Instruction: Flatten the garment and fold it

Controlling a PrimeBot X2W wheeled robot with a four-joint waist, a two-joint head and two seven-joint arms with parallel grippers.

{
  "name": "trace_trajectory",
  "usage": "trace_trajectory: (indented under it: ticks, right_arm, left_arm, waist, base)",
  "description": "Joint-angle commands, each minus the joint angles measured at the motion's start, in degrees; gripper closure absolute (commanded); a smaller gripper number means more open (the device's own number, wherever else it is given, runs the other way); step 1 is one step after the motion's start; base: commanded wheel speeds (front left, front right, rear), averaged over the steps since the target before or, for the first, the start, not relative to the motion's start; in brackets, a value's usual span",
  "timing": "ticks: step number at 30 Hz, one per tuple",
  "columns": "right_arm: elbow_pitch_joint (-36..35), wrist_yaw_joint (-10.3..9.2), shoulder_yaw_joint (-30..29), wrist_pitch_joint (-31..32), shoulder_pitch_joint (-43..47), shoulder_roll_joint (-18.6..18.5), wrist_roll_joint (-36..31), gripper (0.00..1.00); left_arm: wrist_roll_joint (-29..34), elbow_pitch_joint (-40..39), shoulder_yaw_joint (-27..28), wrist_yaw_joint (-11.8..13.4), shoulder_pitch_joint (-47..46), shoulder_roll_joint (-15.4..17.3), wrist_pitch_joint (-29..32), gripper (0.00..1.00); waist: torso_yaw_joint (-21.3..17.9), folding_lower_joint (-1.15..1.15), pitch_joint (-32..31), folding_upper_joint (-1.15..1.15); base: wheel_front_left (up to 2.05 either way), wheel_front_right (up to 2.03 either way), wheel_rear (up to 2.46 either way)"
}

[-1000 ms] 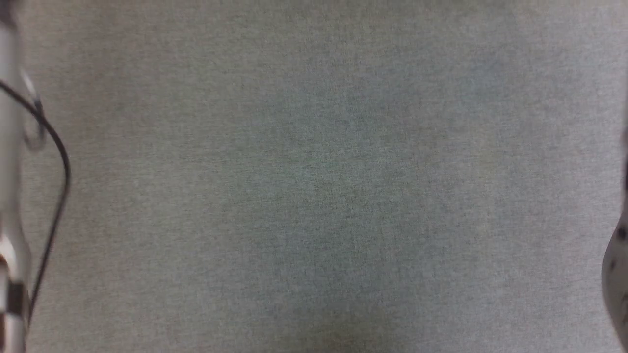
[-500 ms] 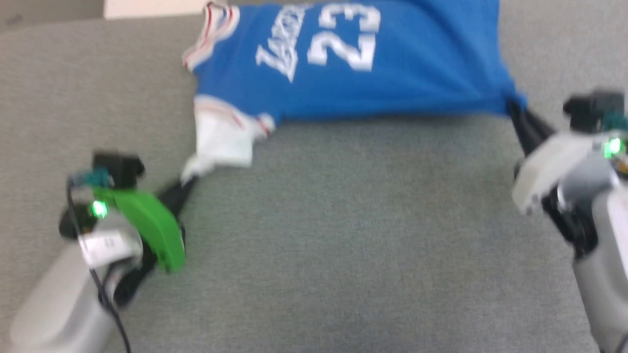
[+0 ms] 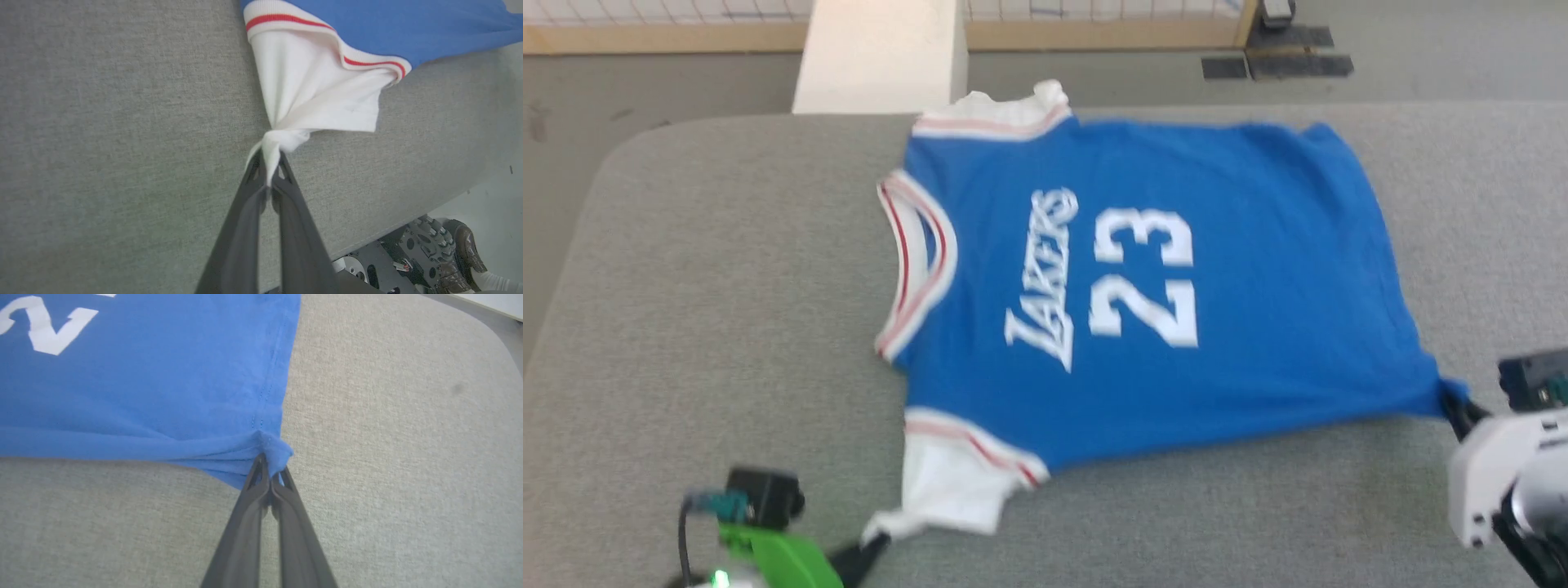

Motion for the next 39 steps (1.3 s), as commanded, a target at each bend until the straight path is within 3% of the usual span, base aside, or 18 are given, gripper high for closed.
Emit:
trace_trajectory:
  ticks: [1,7,11,18,25,30,39]
  right_arm:
    - [-0.26,-0.12,-1.1,0.68,1.41,-0.31,-0.69,1.0]
    - [-1.1,-0.12,-4.45,3.17,6.52,1.1,-2.35,1.0]
    - [-2.27,-0.12,-5.54,2.15,8.33,3.57,-2.49,1.0]
    - [-3.93,-0.12,-6.04,-9.32,9.56,7.25,-1.72,1.0]
    - [-3.7,-0.12,-4.63,-14.73,6.07,7.55,-1.66,1.0]
    - [-3.11,-0.12,-2.95,-12.78,1.61,6.02,-0.99,1.0]
    - [1.57,-0.12,0.0,-6.67,-9.9,2.76,0.57,1.0]
  left_arm:
    - [-1.08,-1.19,-0.05,1.27,2.76,0.72,0.51,1.0]
    - [-3.06,-6.79,-1.55,4.44,9.89,0.74,1.89,1.0]
    - [1.89,-7.35,-1.38,5.58,9.78,-0.17,-3.49,1.0]
    - [12.43,-5.48,-2.37,2.42,2.1,-5.94,-17.95,1.0]
    - [18.43,-2.09,-2.53,-0.93,-7.9,-8.28,-24.81,1.0]
    - [19.21,0.64,-1.53,-3.46,-15.83,-8.04,-24.46,1.0]
    - [14.63,10.69,0.62,-9.52,-30.7,-6.88,-18.03,1.0]
  waist:
    - [1.0,0.01,-1.22,0.36]
    - [1.25,0.01,-1.37,0.36]
    - [1.18,0.01,-1.01,0.36]
    - [1.12,0.01,-0.66,0.36]
    - [-0.27,0.01,-0.1,0.36]
    - [-1.36,0.01,1.68,0.36]
    - [-2.53,0.01,7.77,0.36]
  base:
    - [0.0,0.0,0.0]
    - [0.0,0.0,0.0]
    - [0.0,0.0,0.0]
    - [0.0,0.0,0.0]
    - [0.0,0.0,0.0]
    - [0.0,0.0,0.0]
    - [0.0,0.0,0.0]
